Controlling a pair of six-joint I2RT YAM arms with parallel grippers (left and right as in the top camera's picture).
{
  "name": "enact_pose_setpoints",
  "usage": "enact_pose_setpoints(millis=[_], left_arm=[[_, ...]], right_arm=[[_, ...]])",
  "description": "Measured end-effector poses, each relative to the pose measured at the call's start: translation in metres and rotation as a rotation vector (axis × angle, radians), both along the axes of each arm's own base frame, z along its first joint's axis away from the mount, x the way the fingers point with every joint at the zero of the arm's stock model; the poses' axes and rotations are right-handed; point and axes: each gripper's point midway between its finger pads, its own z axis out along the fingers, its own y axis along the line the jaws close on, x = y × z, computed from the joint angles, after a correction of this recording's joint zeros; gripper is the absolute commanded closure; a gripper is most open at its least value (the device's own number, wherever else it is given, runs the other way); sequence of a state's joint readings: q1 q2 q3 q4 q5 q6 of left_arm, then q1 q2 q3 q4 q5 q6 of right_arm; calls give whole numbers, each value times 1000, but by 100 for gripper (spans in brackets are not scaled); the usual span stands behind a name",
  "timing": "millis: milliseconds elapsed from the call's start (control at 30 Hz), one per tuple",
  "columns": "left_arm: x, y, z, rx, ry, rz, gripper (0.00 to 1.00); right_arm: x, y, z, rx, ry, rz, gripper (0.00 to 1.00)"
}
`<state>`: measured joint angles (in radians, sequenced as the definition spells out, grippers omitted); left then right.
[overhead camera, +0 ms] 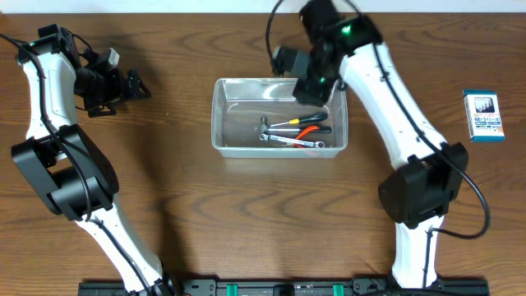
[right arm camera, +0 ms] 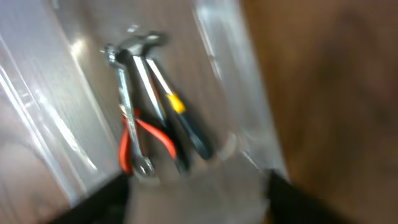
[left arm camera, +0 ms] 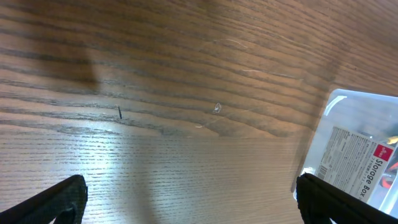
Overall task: Pack container
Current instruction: 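Raise the right gripper and swing it right toward the screwdriver set box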
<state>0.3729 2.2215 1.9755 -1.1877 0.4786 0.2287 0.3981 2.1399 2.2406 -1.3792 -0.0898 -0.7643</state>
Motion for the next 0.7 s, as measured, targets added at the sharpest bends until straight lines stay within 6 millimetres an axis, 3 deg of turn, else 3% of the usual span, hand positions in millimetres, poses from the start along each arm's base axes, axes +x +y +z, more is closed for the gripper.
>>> enact_pose_setpoints(millis=[133,233,300,433,567,700], left_arm=[[0,0,0,0,0,0,2],[0,0,0,0,0,0,2],[0,0,0,0,0,0,2],[0,0,0,0,0,0,2],[0,0,0,0,0,0,2],[0,0,0,0,0,0,2]], right_arm=[[8,-34,33,-51,-56,-95,1],[20,-70,42,-77,-81,-230,1],[29,-103,45,-95,-93,-386,1],[32,-192,45,-116,-83,-819,1],[21,-252,43,-104,-46,-1058,1],[14,-294,43,-91,-41,-1179,1]])
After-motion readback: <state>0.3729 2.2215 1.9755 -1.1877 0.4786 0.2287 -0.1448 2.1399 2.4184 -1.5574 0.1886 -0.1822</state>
